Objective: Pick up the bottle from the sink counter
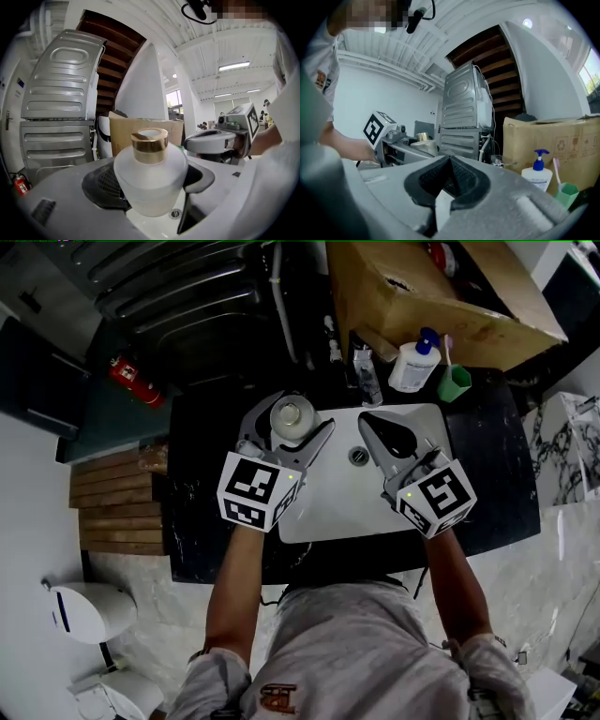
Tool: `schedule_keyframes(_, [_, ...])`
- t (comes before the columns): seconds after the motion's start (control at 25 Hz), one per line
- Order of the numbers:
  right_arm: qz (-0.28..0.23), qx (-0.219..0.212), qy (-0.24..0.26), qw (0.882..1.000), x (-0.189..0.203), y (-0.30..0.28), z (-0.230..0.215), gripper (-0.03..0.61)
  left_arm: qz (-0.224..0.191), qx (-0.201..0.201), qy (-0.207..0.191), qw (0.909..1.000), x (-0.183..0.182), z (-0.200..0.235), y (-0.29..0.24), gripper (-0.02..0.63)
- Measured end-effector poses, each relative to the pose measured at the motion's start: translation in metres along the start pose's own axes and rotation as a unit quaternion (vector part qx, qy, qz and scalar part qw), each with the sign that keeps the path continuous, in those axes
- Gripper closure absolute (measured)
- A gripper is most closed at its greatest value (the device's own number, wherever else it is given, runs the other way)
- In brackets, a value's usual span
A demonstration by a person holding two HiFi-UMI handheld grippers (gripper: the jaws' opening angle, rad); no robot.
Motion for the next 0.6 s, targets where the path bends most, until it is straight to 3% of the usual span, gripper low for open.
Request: schedule_keyframes(0.6, [-0.023, -0.002, 0.007, 1.0, -0.019, 0.023, 0.016, 0.577, -0.019, -0.001, -0.001, 0.9998, 0.003, -0.036, 0.045, 0.279])
Point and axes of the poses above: the fingertips, and each gripper's own axes: y backward along the fingers, z to its left, x out of its underside, the point moved 2 cm from there along y, backward along the fingers, and after that the axes turned 14 degrees about y, right-handed, at the moved point
